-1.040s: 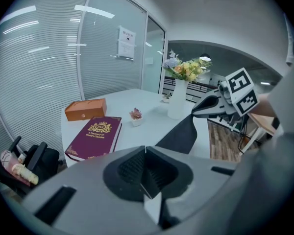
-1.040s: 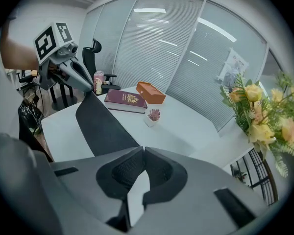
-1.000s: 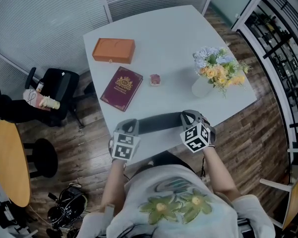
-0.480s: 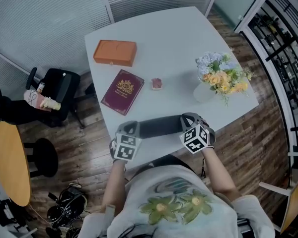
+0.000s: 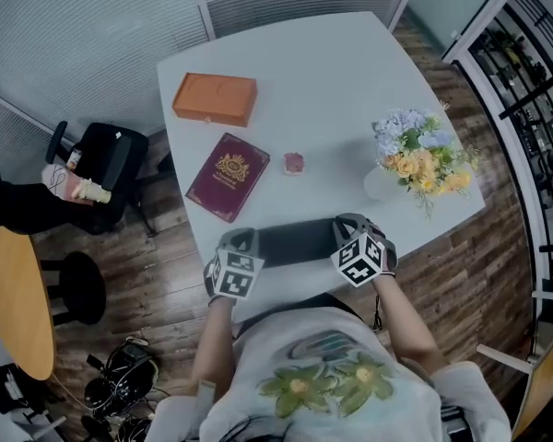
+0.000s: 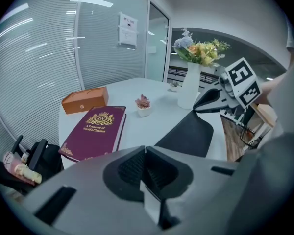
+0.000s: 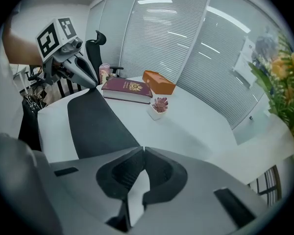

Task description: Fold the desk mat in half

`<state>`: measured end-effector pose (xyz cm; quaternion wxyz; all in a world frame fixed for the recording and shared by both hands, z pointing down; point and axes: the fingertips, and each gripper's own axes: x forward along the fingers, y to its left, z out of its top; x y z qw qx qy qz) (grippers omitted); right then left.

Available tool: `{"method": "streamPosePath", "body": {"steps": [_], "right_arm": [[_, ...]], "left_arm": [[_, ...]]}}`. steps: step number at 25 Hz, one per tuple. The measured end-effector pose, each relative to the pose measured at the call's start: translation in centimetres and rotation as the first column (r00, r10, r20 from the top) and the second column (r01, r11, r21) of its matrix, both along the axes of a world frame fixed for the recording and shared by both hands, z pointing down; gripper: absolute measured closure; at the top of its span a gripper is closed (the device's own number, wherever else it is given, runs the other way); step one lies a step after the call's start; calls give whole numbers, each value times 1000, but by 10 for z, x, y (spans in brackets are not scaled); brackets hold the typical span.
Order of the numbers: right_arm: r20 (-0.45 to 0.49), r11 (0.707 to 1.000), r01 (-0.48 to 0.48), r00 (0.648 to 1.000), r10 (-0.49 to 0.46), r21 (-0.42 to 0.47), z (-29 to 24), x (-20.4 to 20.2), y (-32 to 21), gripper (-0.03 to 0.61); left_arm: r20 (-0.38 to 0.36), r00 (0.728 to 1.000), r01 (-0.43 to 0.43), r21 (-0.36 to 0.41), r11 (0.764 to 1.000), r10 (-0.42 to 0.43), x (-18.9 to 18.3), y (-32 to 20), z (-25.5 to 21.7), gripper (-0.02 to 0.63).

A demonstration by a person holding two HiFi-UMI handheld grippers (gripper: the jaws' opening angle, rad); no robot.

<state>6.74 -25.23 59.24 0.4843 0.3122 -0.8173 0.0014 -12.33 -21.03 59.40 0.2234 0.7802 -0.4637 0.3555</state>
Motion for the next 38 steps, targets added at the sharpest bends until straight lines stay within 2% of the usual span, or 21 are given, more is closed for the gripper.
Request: {"method": "streamPosePath", "body": {"steps": [26,33,38], "right_arm": [[-73,986,57,995,-69,-154,79,-3,-8,551],[-49,986,35,998,-44,-161,80,-4,-9,551],[-52,989,27,998,-35,-144,80,-3,-10,552]], "left_arm": [[27,1000,2,-153,988,2,-2,-8,77,604],[87,995,-42,-138,990,54,-2,-8,88,604],[29,999,-11,-147,989,15,-3,-9,88,603]]}}
